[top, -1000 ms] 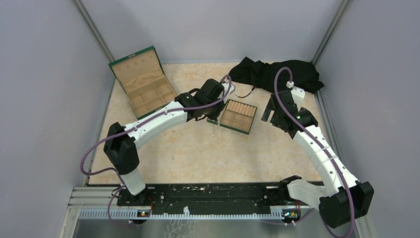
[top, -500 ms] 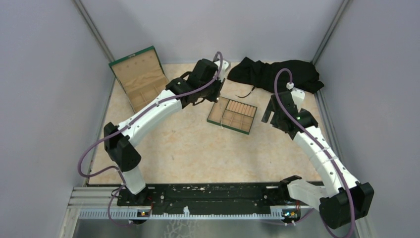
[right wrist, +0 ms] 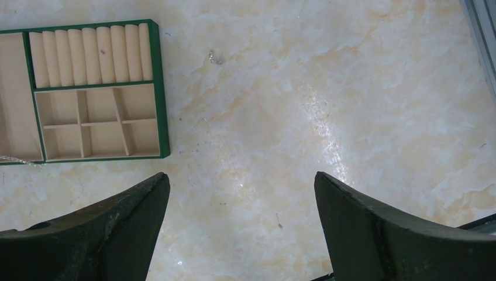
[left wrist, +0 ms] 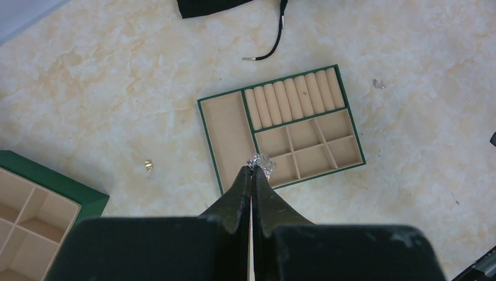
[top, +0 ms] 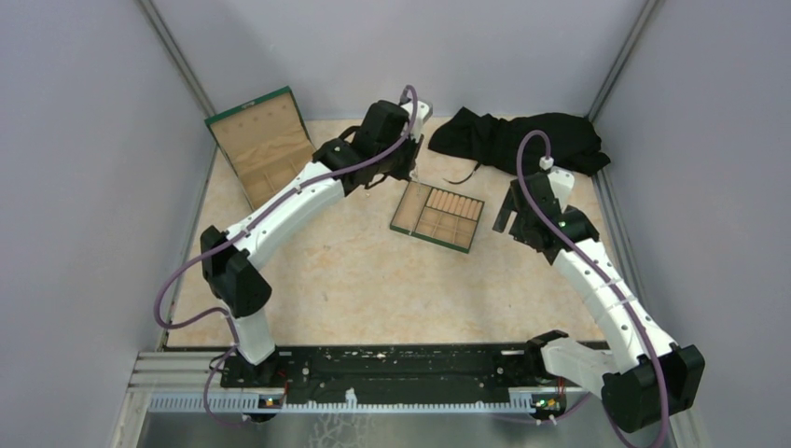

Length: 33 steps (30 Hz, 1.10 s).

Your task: Organize the mixed jewelry

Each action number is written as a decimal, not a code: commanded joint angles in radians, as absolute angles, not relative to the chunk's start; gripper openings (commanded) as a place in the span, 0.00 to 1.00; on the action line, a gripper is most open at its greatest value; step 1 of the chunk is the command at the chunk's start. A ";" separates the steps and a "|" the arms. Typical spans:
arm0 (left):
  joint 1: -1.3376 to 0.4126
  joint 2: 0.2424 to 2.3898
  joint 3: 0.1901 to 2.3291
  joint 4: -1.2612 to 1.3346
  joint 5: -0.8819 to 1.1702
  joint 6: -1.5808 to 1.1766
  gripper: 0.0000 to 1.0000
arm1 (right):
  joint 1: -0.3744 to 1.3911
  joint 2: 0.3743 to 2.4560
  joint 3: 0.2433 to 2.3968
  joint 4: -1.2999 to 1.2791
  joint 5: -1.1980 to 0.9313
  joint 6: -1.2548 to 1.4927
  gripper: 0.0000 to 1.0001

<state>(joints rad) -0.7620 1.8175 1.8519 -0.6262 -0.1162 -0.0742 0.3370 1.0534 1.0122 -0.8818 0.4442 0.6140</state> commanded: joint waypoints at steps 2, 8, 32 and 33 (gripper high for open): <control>-0.743 1.837 1.884 -0.575 -0.115 -0.058 0.00 | 0.334 1.039 1.015 -0.849 0.459 0.625 0.93; -0.728 1.842 1.910 -0.565 -0.127 -0.052 0.00 | 0.333 1.050 1.023 -0.847 0.460 0.624 0.93; -0.683 1.921 1.672 -0.420 0.042 -0.133 0.00 | 0.333 1.080 1.027 -0.814 0.426 0.592 0.90; -0.683 1.923 1.646 -0.405 0.049 -0.138 0.00 | 0.331 1.074 1.018 -0.787 0.408 0.576 0.89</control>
